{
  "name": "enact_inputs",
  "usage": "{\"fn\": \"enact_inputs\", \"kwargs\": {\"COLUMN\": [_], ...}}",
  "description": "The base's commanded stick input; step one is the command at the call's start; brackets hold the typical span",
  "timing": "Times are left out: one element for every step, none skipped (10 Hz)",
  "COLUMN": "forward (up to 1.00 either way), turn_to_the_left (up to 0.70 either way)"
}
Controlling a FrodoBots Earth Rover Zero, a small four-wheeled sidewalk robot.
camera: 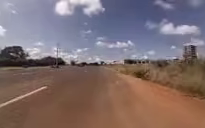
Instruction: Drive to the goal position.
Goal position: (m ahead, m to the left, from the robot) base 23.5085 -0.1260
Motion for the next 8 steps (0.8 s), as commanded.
{"fn": "enact_inputs", "kwargs": {"forward": [1.00,1.00,1.00,1.00,1.00,1.00,1.00,1.00], "turn_to_the_left": [-0.18,-0.26,-0.34,-0.10,0.02,0.02,0.02,0.02]}}
